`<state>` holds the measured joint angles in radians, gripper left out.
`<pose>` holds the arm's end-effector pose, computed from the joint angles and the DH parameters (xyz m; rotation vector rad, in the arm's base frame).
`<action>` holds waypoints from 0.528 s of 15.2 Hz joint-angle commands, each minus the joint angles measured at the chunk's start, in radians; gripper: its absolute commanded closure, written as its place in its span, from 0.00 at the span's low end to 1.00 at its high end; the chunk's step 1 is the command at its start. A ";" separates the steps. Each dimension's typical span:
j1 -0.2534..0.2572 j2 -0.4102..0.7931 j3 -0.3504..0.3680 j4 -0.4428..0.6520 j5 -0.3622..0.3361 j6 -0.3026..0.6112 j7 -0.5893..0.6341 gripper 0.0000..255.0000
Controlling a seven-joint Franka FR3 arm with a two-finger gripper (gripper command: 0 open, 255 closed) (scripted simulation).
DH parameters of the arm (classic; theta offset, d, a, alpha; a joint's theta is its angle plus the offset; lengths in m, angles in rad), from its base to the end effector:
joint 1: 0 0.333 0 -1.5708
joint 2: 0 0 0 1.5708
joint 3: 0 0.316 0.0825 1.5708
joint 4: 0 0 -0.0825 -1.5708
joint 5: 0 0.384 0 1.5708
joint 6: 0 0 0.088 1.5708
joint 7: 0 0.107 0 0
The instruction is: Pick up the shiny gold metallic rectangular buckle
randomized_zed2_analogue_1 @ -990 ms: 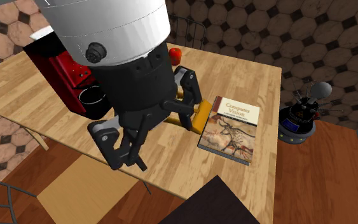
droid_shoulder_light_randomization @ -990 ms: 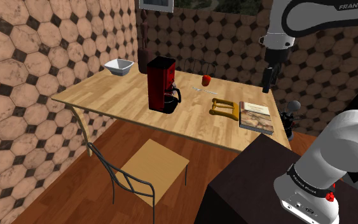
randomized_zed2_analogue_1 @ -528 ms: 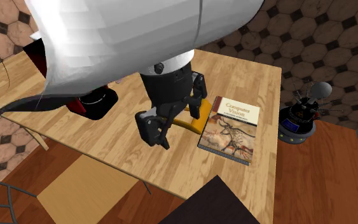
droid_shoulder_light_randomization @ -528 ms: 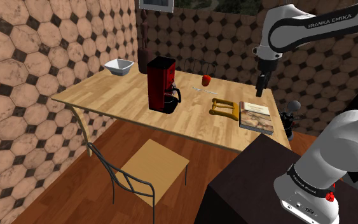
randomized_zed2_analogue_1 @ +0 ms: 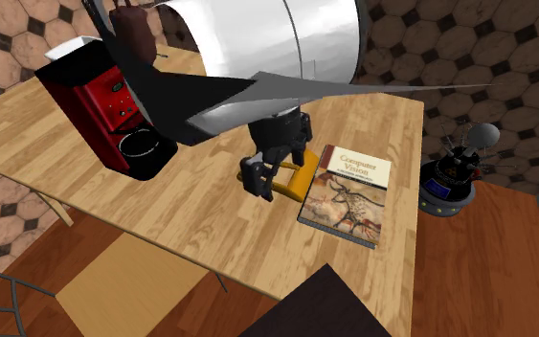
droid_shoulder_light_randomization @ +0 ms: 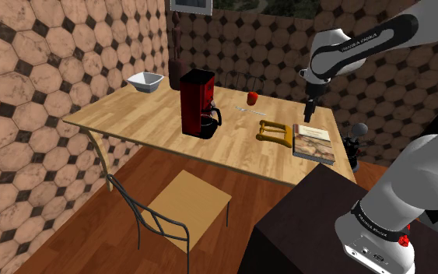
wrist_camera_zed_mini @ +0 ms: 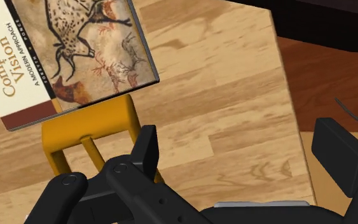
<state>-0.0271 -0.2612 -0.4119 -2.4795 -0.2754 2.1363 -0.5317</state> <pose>0.3895 -0.1943 0.3707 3.0419 0.4128 -0.2139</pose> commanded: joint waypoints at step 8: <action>-0.011 0.391 -0.073 0.175 0.196 0.232 -0.294 0.00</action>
<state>-0.0351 0.0875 -0.4862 -2.3354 -0.1102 2.3570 -0.7897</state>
